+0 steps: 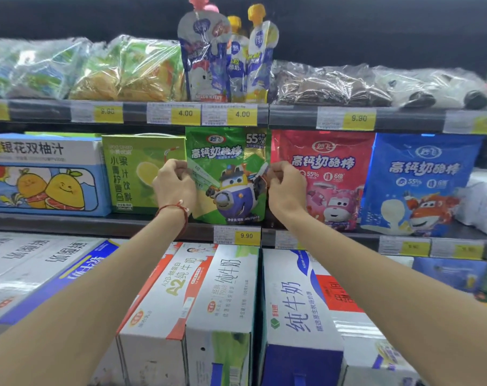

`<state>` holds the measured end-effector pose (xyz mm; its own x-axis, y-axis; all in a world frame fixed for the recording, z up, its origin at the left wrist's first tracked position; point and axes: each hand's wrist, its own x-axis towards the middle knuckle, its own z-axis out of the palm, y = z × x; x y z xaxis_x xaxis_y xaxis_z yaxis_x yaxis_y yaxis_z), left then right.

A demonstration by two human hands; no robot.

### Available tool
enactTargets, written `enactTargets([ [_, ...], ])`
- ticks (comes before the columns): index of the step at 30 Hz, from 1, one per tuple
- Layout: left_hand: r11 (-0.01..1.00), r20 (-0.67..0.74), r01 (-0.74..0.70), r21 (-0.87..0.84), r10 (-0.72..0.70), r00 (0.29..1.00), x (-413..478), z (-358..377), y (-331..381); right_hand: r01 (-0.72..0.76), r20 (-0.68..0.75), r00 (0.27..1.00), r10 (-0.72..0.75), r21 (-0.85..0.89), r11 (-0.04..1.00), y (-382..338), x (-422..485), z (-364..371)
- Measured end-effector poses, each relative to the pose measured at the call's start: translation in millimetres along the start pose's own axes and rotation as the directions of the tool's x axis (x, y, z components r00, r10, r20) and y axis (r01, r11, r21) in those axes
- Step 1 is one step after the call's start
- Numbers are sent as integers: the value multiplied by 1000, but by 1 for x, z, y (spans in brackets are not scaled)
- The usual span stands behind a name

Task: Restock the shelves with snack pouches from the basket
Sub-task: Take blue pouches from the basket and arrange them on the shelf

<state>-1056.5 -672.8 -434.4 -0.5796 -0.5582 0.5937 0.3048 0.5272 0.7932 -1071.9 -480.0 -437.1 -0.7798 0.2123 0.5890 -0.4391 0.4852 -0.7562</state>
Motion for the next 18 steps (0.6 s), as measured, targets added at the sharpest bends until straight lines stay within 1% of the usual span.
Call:
enactTargets([
  [2, 998, -16, -50, -29, 49, 999, -10, 3, -2, 86, 11, 996, -86, 20, 996, 10, -11, -11],
  [4, 990, -30, -140, -31, 139, 990, -23, 9, -3, 186, -19, 982, -187, -26, 982, 23, -25, -24],
  [6, 968, 8, -241, 69, 242, 970, -37, 19, -2, 283, -77, 949, -304, -206, 937, 35, -39, -34],
  [7, 950, 40, -282, 138, 279, 959, -43, 24, -1, 311, -112, 926, -359, -311, 898, 41, -44, -37],
  [8, 927, 73, -317, 202, 309, 948, -48, 29, 1, 301, -139, 913, -384, -407, 863, 46, -47, -40],
  [9, 903, 104, -346, 254, 330, 938, -51, 33, 3, 256, -153, 918, -367, -478, 840, 50, -48, -42],
  [10, 883, 134, -366, 294, 341, 931, -53, 38, 4, 197, -142, 938, -315, -529, 825, 52, -49, -44],
  [12, 859, 180, -375, 349, 331, 926, -57, 48, 3, 104, -70, 982, -177, -584, 805, 57, -48, -47],
  [13, 852, 197, -367, 373, 313, 929, -59, 52, 2, 92, -32, 990, -138, -597, 797, 59, -47, -48],
  [15, 823, 228, -365, 434, 292, 929, -59, 61, -2, 107, 13, 992, -123, -596, 796, 64, -41, -47],
  [18, 787, 253, -384, 484, 294, 922, -54, 69, -5, 111, 25, 993, -118, -558, 822, 68, -27, -41],
])
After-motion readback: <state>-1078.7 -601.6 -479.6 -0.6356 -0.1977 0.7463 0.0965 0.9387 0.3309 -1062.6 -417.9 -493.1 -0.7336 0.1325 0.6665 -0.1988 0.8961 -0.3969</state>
